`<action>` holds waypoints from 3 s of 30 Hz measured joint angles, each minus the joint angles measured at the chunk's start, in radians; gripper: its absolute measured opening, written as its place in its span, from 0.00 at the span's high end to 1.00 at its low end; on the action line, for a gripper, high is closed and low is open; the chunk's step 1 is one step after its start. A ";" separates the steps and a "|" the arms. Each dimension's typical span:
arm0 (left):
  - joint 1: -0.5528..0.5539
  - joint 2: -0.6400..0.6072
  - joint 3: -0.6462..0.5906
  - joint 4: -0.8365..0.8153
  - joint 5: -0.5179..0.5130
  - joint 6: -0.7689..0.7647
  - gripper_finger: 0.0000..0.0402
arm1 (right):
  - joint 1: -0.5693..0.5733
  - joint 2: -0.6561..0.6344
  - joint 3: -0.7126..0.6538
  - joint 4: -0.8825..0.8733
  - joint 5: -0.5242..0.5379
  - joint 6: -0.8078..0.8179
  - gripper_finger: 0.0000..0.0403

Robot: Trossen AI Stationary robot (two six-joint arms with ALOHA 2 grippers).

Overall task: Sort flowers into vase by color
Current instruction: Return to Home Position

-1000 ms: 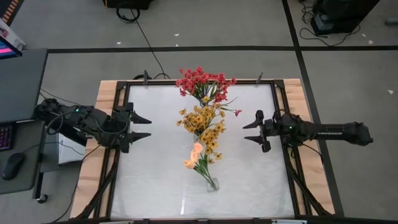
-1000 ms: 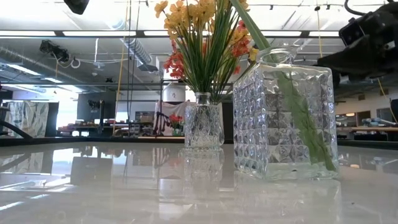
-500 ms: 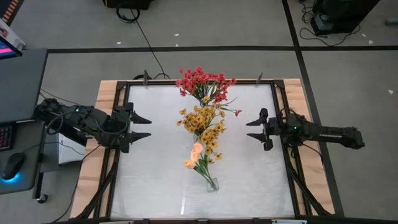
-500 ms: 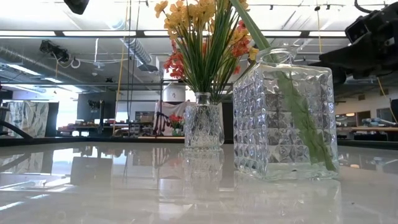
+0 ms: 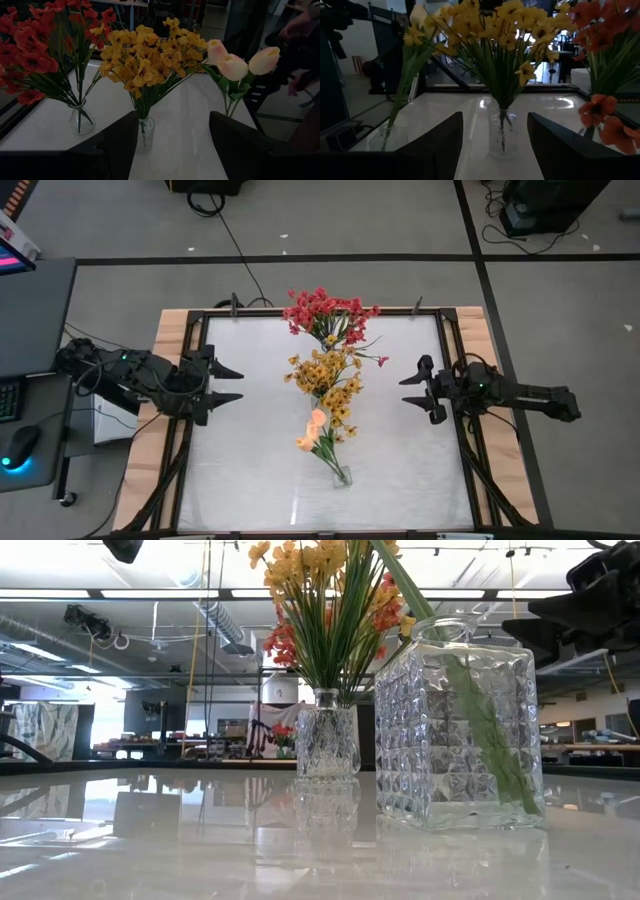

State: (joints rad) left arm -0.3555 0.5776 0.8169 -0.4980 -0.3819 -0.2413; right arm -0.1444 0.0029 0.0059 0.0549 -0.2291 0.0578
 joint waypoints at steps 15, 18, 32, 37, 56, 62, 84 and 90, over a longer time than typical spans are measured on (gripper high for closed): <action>0.000 0.000 0.000 0.000 0.000 0.000 0.38 | 0.000 0.001 0.000 0.003 0.000 0.000 0.43; 0.000 0.000 0.000 0.000 0.000 0.000 0.38 | 0.000 0.001 0.000 0.003 0.000 0.000 0.43; 0.000 0.000 0.000 0.000 0.000 0.000 0.38 | 0.000 0.001 0.000 0.003 0.000 0.000 0.43; 0.000 0.000 0.000 0.000 0.000 0.000 0.38 | 0.000 0.001 0.000 0.003 0.000 0.000 0.43; 0.016 -0.158 0.000 -0.165 0.000 0.000 0.38 | 0.000 0.001 0.000 0.003 0.000 0.000 0.43; 0.069 -0.304 -0.024 -0.206 0.000 0.000 0.38 | 0.000 0.002 0.000 0.003 0.000 0.000 0.43; 0.223 -0.572 -0.577 0.378 -0.001 0.000 0.38 | 0.000 0.002 0.000 0.003 0.000 0.000 0.43; 0.265 -0.574 -0.684 0.482 0.000 0.000 0.38 | 0.000 0.002 0.000 0.004 0.000 0.000 0.43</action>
State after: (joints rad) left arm -0.0906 0.0038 0.1333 -0.0163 -0.3822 -0.2415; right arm -0.1444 0.0047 0.0059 0.0586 -0.2291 0.0577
